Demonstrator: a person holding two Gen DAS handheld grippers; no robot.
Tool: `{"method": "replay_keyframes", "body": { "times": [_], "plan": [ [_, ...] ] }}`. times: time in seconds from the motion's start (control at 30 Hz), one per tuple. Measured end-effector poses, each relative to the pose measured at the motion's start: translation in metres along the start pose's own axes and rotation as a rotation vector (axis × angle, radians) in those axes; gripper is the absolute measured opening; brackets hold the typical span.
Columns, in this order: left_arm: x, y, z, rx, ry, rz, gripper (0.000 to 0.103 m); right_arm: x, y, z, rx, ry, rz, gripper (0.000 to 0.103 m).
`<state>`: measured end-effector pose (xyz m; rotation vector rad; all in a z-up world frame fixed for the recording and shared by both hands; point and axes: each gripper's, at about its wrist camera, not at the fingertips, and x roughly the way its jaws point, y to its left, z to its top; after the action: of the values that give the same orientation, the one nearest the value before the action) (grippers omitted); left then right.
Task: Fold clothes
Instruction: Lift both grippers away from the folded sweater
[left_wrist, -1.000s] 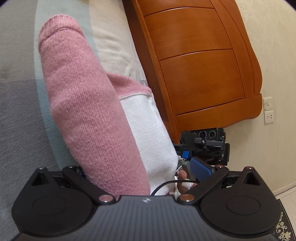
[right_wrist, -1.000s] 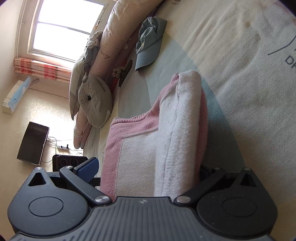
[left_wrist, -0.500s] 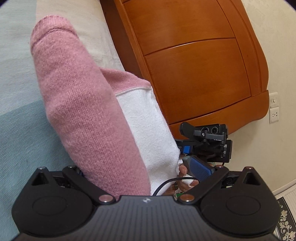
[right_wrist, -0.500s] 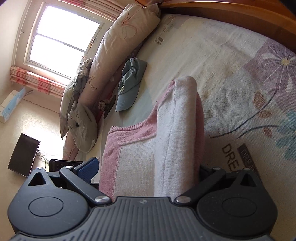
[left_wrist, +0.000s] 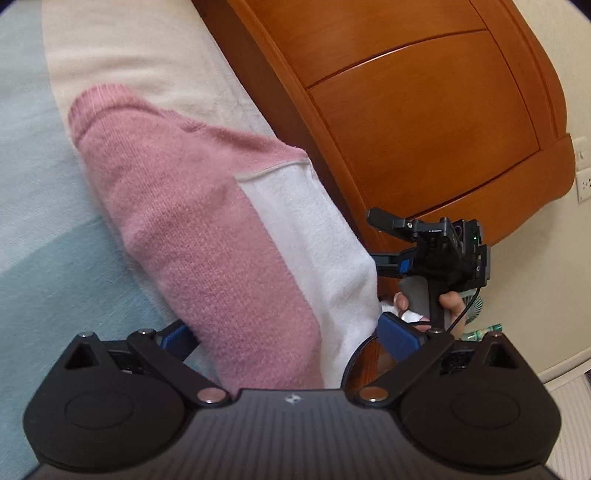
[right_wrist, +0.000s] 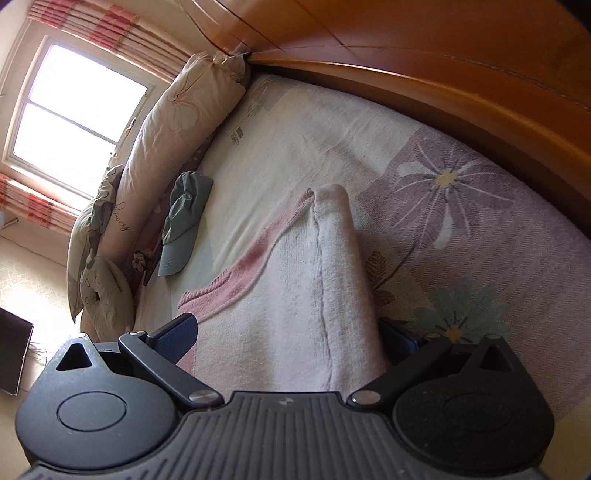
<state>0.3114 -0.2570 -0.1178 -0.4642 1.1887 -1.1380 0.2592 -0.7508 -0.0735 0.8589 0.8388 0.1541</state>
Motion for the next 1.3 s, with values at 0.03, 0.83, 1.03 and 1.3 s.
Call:
{"method": "replay_keyframes", "body": {
  "times": [0.03, 0.83, 1.03, 1.3],
  "plan": [
    [-0.015, -0.008, 0.000, 0.034, -0.015, 0.025, 0.099, -0.008, 0.003, -0.004, -0.014, -0.027, -0.024, 0.103],
    [0.062, -0.111, 0.040, 0.458, -0.020, 0.346, 0.099, -0.006, 0.085, -0.112, -0.595, -0.124, -0.331, 0.103],
    [0.046, -0.115, 0.007, 0.597, -0.051, 0.559, 0.100, 0.027, 0.095, -0.135, -0.638, -0.052, -0.463, 0.103],
    [0.008, -0.104, -0.031, 0.649, -0.159, 0.706, 0.101, 0.064, 0.154, -0.096, -0.725, -0.099, -0.406, 0.103]
  ]
}}
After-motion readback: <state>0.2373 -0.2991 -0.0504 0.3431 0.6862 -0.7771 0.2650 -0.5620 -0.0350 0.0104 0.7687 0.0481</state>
